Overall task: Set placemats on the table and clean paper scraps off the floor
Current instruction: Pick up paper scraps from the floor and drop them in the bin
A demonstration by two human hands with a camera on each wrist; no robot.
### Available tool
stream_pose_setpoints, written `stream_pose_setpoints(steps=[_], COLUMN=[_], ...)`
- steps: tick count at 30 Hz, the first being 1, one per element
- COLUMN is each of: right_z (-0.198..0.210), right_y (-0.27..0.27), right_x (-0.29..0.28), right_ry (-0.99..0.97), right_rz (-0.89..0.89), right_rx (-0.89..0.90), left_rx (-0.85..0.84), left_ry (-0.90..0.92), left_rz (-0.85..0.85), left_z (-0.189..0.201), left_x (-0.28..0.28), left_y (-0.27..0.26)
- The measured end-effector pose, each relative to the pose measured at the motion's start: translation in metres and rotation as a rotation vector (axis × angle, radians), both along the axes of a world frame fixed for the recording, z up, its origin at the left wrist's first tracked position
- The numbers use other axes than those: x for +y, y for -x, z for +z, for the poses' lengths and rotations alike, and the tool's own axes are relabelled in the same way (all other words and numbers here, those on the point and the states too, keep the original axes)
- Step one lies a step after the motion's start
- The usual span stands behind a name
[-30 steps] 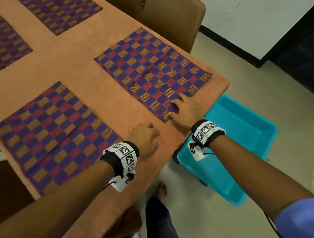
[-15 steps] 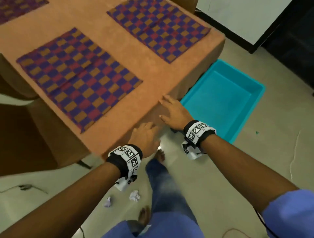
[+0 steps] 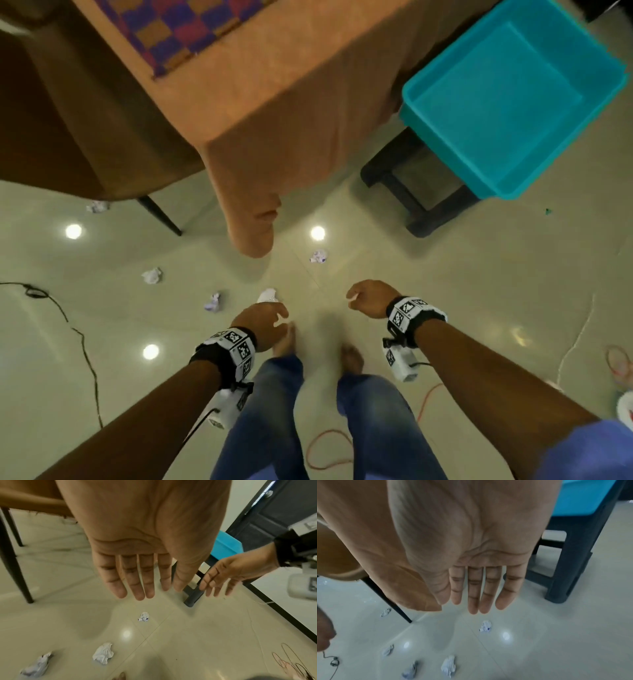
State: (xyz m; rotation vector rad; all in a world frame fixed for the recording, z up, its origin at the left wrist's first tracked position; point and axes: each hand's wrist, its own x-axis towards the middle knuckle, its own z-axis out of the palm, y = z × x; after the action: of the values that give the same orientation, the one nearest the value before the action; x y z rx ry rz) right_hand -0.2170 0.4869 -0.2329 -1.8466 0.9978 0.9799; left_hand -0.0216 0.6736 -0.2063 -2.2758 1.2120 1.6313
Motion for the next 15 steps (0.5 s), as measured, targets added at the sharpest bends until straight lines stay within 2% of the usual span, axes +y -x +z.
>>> stream_pose_setpoints(steps=[3,9,13,15], right_z=[-0.071,-0.240,-0.340,-0.390], right_y=[0.014,-0.004,-0.041,-0.061], right_x=[0.016,0.003,-0.022,-0.030], right_ry=[-0.052,0.032,0.158,0.199], right_rz=[-0.006,-0.001,0.011,-0.038], right_rx=[0.018,-0.059,-0.147,-0.213], left_rx=[0.017,-0.015,0.004,-0.014], left_ry=[-0.025,0.095,0.109,0.086], left_rz=[0.065,0.426,0.470,0.502], left_z=[-0.063,-0.222,-0.326,-0.377], left_x=[-0.002,-0.025,-0.028,-0.023], left_y=[-0.005,-0.028,-0.025,-0.019])
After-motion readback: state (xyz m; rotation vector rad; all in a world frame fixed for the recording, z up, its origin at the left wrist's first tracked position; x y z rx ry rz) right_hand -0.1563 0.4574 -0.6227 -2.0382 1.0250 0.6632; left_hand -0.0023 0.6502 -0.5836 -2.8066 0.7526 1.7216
